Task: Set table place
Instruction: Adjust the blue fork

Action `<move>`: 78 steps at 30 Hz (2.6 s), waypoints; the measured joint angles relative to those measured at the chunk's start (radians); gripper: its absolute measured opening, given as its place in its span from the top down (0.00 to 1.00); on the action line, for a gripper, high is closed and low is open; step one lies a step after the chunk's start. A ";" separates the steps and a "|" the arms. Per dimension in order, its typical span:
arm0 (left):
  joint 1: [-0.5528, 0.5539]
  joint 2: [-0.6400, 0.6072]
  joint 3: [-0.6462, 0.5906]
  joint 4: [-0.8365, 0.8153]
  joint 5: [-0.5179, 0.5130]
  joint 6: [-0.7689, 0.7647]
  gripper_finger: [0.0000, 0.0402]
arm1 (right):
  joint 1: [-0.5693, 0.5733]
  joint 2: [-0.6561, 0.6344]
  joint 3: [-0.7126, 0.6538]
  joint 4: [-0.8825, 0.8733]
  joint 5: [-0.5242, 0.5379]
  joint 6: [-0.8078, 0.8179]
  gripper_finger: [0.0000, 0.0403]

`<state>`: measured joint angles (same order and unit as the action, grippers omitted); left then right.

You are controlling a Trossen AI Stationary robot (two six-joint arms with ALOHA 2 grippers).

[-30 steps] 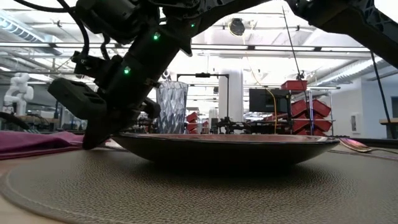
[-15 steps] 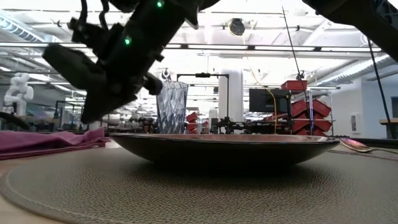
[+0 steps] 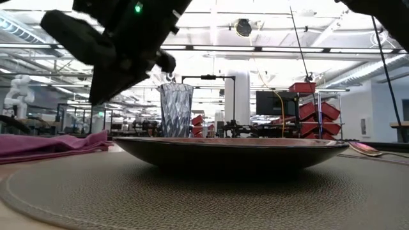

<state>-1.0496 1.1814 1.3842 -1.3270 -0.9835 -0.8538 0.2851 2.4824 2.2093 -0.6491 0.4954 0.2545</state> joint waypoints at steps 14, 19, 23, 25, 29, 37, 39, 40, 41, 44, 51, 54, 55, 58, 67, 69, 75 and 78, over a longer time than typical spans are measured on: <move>0.000 -0.130 -0.088 -0.239 -0.284 -0.540 1.00 | 0.130 -0.128 0.000 -0.029 0.395 0.022 1.00; 0.015 -0.128 -0.197 -0.234 -0.342 -0.697 1.00 | 0.155 -0.171 0.002 -0.035 0.519 0.018 1.00; 0.021 -0.124 -0.276 -0.219 -0.435 -0.797 1.00 | 0.162 -0.188 0.002 -0.037 0.604 0.005 1.00; 0.022 -0.124 -0.319 -0.196 -0.497 -0.846 1.00 | 0.162 -0.195 0.002 -0.037 0.635 0.003 1.00; 0.046 -0.124 -0.390 -0.134 -0.587 -0.903 0.98 | 0.160 -0.201 0.002 -0.038 0.685 -0.006 1.00; 0.081 -0.123 -0.500 0.071 -0.589 -0.922 0.70 | 0.140 -0.216 0.002 -0.038 0.719 -0.029 1.00; 0.081 -0.123 -0.519 0.099 -0.589 -0.922 0.63 | 0.134 -0.217 0.002 -0.023 0.720 -0.034 1.00; 0.080 -0.123 -0.526 0.118 -0.589 -0.922 0.61 | 0.132 -0.219 0.002 -0.015 0.721 -0.041 1.00; 0.081 -0.123 -0.529 0.136 -0.589 -0.922 0.59 | 0.128 -0.220 0.002 -0.005 0.722 -0.050 1.00; 0.081 -0.123 -0.532 0.201 -0.589 -0.922 0.56 | 0.120 -0.220 0.002 0.014 0.721 -0.063 1.00; 0.081 -0.123 -0.532 0.286 -0.589 -0.921 0.56 | 0.101 -0.220 0.002 0.106 0.712 -0.135 1.00; 0.081 -0.123 -0.532 0.341 -0.589 -0.921 0.56 | 0.094 -0.220 0.002 0.137 0.703 -0.157 1.00; 0.082 -0.123 -0.532 0.356 -0.589 -0.921 0.56 | 0.092 -0.220 0.002 0.145 0.701 -0.162 1.00; 0.094 -0.120 -0.532 0.400 -0.589 -0.921 0.56 | 0.083 -0.220 0.002 0.169 0.677 -0.166 1.00; 0.133 -0.054 -0.532 0.505 -0.588 -0.918 0.56 | 0.055 -0.207 0.002 0.234 0.628 -0.199 1.00; 0.143 -0.035 -0.532 0.526 -0.589 -0.918 0.56 | 0.051 -0.195 0.002 0.250 0.614 -0.199 1.00; 0.156 -0.003 -0.531 0.572 -0.588 -0.918 0.56 | 0.037 -0.178 -0.026 0.318 0.592 -0.219 1.00; 0.163 -0.003 -0.531 0.587 -0.588 -0.919 0.59 | 0.029 -0.178 -0.068 0.392 0.570 -0.227 1.00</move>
<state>-0.8864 1.1786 0.8528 -0.7404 -1.5719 -1.7725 0.3141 2.3044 2.1413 -0.2566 1.0657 0.0277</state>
